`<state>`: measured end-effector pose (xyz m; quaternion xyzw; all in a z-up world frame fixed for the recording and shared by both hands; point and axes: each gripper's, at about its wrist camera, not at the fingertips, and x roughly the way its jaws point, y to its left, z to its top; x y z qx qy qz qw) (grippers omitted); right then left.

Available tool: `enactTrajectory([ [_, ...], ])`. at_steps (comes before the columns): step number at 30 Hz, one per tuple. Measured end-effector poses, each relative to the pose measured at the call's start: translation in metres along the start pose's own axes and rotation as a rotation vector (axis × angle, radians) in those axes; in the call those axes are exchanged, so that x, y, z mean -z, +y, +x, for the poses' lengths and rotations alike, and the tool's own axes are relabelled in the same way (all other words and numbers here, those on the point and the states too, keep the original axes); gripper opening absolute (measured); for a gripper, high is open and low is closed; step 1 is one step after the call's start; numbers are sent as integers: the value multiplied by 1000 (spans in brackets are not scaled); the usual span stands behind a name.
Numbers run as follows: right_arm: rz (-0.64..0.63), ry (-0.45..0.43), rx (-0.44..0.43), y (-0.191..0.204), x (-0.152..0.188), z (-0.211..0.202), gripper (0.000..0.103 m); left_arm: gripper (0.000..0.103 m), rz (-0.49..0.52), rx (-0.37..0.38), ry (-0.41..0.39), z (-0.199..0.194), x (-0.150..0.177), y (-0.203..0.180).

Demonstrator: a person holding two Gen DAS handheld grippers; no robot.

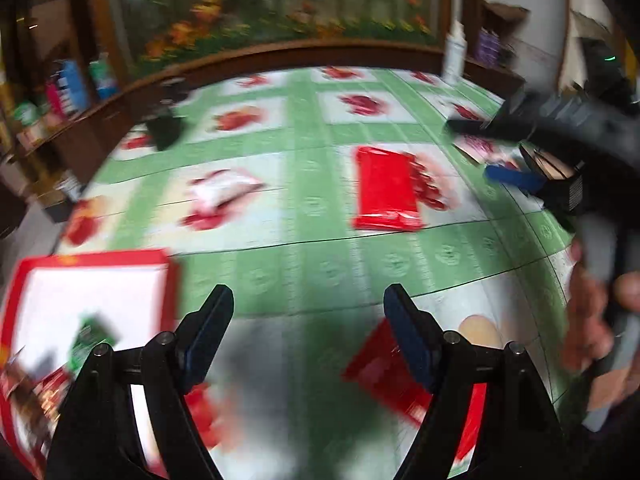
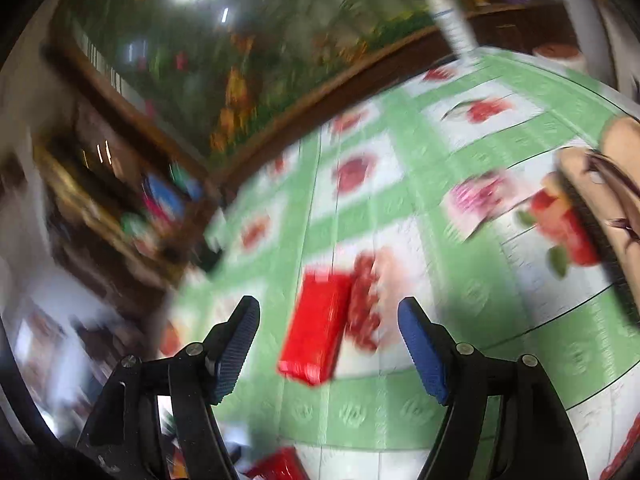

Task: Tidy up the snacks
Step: 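Grasp a large red packet with the right gripper while the left grasps another, then lift both large red packets off the table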

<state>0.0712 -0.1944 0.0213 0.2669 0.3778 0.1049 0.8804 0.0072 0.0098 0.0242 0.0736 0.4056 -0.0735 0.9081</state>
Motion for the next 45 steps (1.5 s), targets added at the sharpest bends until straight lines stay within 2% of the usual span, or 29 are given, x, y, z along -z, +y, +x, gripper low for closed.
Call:
enactTrajectory([
  [2, -59, 65, 38, 18, 7, 18, 73, 78, 1, -31, 1, -7, 8, 7],
  [4, -85, 77, 129, 29, 11, 29, 73, 78, -15, -46, 23, -15, 22, 15],
  [5, -95, 88, 180, 34, 12, 37, 74, 78, -26, -39, 37, -15, 26, 16],
  [8, -101, 154, 235, 38, 15, 61, 73, 78, -97, 5, 103, -15, 34, 25],
  [11, -244, 142, 369, 56, 21, 80, 75, 78, -140, 16, 129, -21, 36, 27],
  [13, -290, 138, 366, 60, 21, 81, 71, 78, -152, 9, 131, -26, 36, 29],
  [14, -288, 153, 345, 58, 20, 79, 62, 78, -154, 6, 130, -28, 36, 28],
  [15, -277, 178, 310, 55, 18, 75, 48, 78, -155, 0, 133, -31, 35, 27],
  [18, -282, 200, 294, 43, 15, 64, 44, 78, -166, -8, 174, -29, 31, 19],
  [23, -300, 214, 283, 5, 11, 33, 44, 78, -194, -84, 264, -22, 32, -3],
  [25, -290, 213, 272, -14, 8, 21, 44, 78, -241, -141, 337, -12, 35, -12],
  [27, -277, 201, 259, -32, 9, 7, 44, 78, -313, -160, 380, -5, 41, -16],
  [29, -265, 190, 247, -43, 11, -3, 45, 78, -409, -145, 366, -5, 46, -19],
  [31, -265, 182, 243, -47, 13, -9, 45, 78, -453, -145, 349, -7, 47, -28],
  [36, -298, 157, 277, -40, 18, -10, 47, 78, -465, -146, 309, -8, 42, -53],
  [39, -308, 154, 286, -38, 19, -10, 48, 78, -449, -169, 315, 3, 40, -64],
  [42, -300, 157, 279, -39, 19, -10, 48, 78, -470, -147, 292, 11, 36, -69],
  [44, -294, 158, 274, -41, 19, -10, 48, 78, -462, -142, 304, 18, 35, -72],
  [45, -292, 159, 273, -41, 19, -10, 48, 82, -450, -150, 315, 21, 34, -75],
])
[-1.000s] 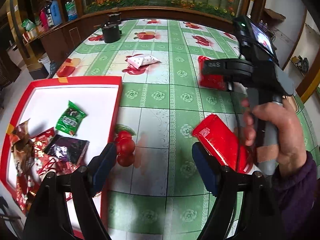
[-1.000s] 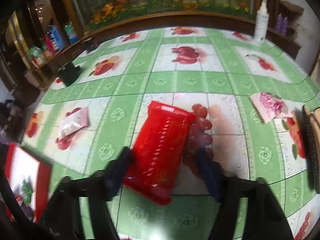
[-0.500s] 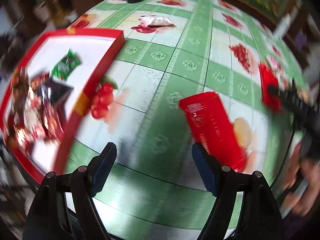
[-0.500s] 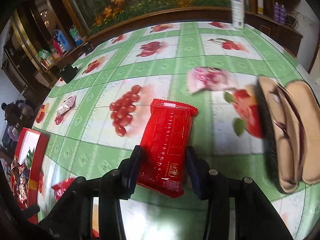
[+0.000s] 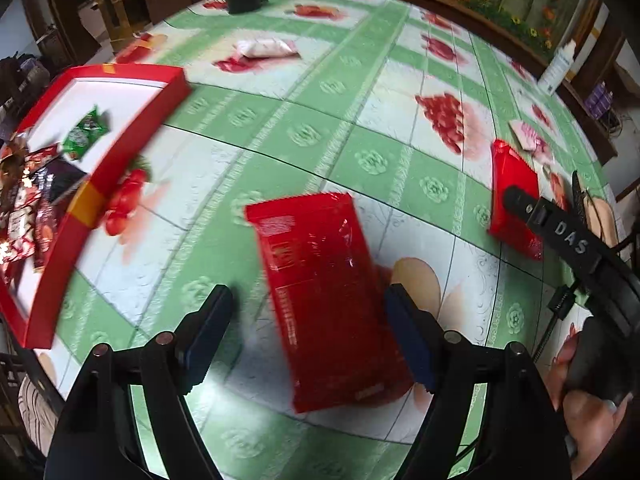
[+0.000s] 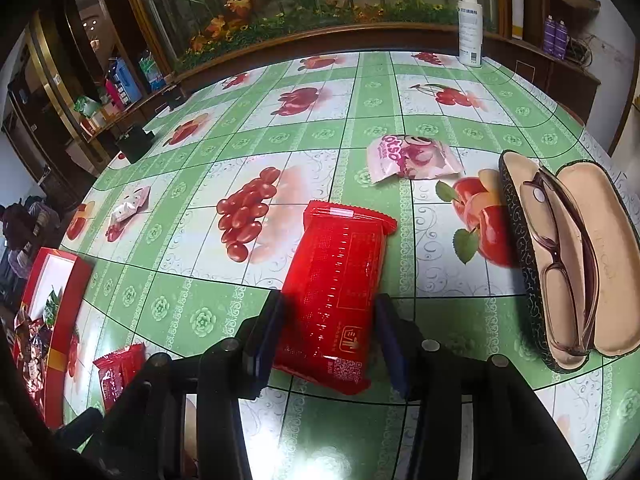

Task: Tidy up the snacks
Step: 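Lift both large red packets off the table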

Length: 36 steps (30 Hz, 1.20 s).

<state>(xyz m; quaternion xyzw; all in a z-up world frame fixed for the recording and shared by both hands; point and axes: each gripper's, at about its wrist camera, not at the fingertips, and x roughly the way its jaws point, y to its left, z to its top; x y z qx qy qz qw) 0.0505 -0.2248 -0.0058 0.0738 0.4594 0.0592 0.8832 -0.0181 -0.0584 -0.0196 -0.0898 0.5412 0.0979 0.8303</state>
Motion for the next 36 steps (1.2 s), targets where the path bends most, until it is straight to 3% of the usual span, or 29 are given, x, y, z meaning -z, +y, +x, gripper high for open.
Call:
enactTrajectory([
  [3, 1, 0, -1, 0, 0, 0, 49, 84, 45, -31, -3, 2, 0, -12],
  [13, 1, -1, -2, 0, 0, 1, 47, 85, 198, 44, -47, 4, -4, -5],
  [18, -10, -9, 0, 2, 1, 0, 46, 64, 278, 95, -58, 2, -8, 13],
  [23, -4, -15, -8, 1, 2, 1, 46, 50, 382, 149, -26, -3, -6, 27],
  [32, 51, -53, -37, -5, 12, -5, 42, 49, 449, 209, -47, -12, 8, 64],
  [36, 122, -57, -88, -12, 24, -12, 38, 49, 481, 229, -64, -15, 14, 72],
])
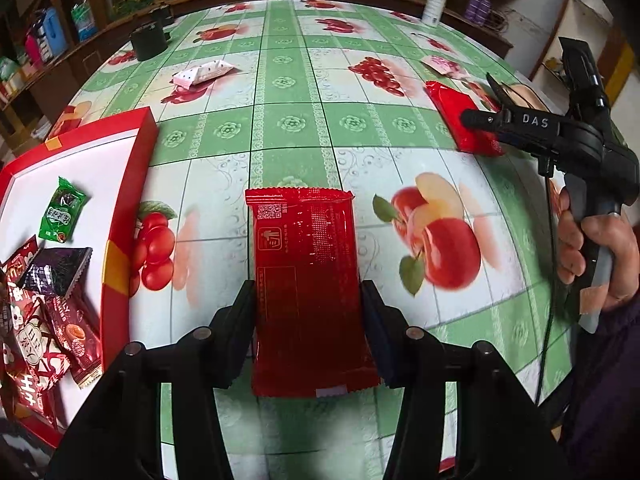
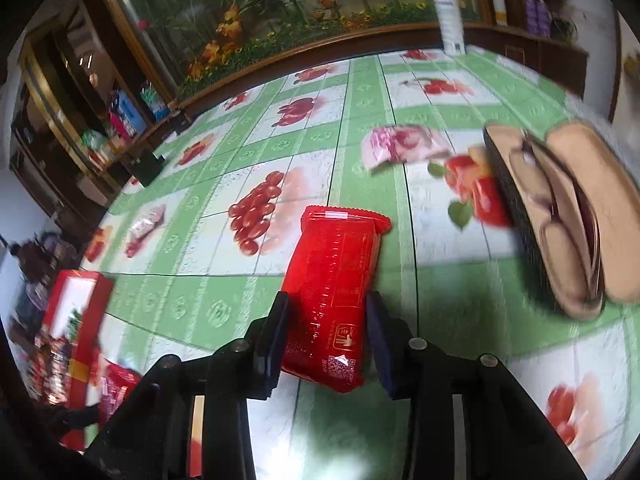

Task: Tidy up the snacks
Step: 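Lift both large red packets off the table, then carry both large red packets over the white tray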

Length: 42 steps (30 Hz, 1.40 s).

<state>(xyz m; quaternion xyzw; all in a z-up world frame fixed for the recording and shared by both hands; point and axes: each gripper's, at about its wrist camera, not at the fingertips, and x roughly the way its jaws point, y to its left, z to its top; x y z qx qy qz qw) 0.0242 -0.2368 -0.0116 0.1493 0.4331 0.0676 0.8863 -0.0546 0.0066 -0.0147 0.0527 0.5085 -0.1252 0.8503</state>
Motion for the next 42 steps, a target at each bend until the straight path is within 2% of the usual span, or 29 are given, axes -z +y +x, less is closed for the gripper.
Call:
enactTrajectory([
  [4, 77, -1, -74, -4, 17, -13, 36, 48, 9, 34, -24, -7, 7, 4],
  [13, 272, 73, -379, -5, 56, -23, 35, 48, 15, 91, -100, -31, 12, 15],
  [15, 315, 92, -470, 0, 64, -21, 35, 48, 17, 91, -122, -38, 13, 19],
  [23, 334, 155, -679, 42, 75, -8, 34, 48, -17, 45, -190, -60, 24, 47],
  [31, 334, 198, -818, 91, 80, 6, 34, 49, -101, -31, -243, -76, 38, 96],
  [42, 223, 269, -873, 185, 80, 23, 34, 49, -266, -126, -282, -88, 63, 180],
])
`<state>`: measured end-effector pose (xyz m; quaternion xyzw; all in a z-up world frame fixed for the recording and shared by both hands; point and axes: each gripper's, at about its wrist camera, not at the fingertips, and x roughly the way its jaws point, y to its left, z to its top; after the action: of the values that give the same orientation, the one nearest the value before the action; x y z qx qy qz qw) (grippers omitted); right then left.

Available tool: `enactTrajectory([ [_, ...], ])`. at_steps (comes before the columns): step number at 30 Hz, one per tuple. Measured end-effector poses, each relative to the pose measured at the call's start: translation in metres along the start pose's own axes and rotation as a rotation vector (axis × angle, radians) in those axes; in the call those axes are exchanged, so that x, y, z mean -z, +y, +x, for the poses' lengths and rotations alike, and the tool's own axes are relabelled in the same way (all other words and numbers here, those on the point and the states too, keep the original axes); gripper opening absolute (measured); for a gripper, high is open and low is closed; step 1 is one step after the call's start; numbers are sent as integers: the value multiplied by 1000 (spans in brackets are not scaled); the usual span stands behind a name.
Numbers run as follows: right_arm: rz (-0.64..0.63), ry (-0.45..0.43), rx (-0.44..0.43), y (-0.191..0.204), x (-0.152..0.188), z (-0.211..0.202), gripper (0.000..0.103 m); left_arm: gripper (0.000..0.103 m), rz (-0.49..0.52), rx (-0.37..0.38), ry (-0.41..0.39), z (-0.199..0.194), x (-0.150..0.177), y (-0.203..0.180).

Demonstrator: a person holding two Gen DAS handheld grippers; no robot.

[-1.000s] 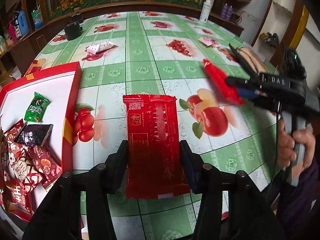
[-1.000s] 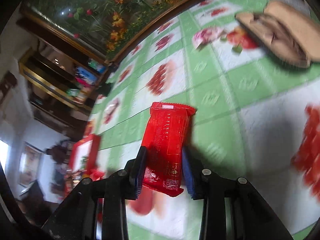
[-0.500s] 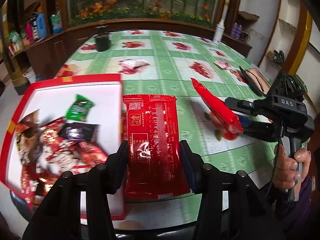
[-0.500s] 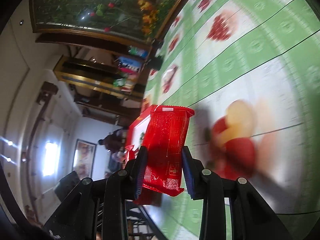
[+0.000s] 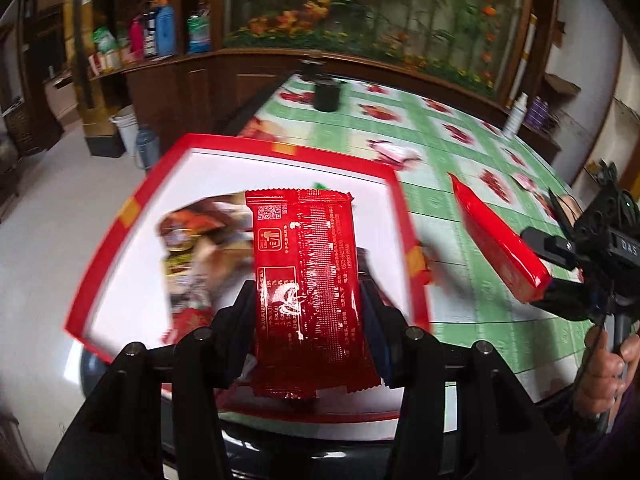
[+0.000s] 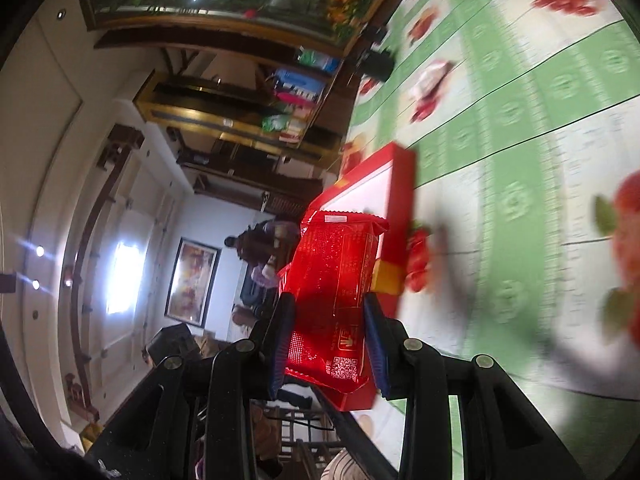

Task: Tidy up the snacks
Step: 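Carry both large red packets over the white tray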

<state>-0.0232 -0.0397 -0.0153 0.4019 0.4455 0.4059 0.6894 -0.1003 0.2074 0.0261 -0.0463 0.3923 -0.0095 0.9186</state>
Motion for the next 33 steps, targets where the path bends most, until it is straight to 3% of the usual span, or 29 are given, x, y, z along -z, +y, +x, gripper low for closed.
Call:
enactTrajectory([
  [14, -48, 110, 25, 20, 20, 62, 34, 49, -4, -80, -73, -7, -5, 29],
  [33, -60, 150, 39, 23, 23, 80, 34, 49, 12, -134, -102, -10, -9, 39],
])
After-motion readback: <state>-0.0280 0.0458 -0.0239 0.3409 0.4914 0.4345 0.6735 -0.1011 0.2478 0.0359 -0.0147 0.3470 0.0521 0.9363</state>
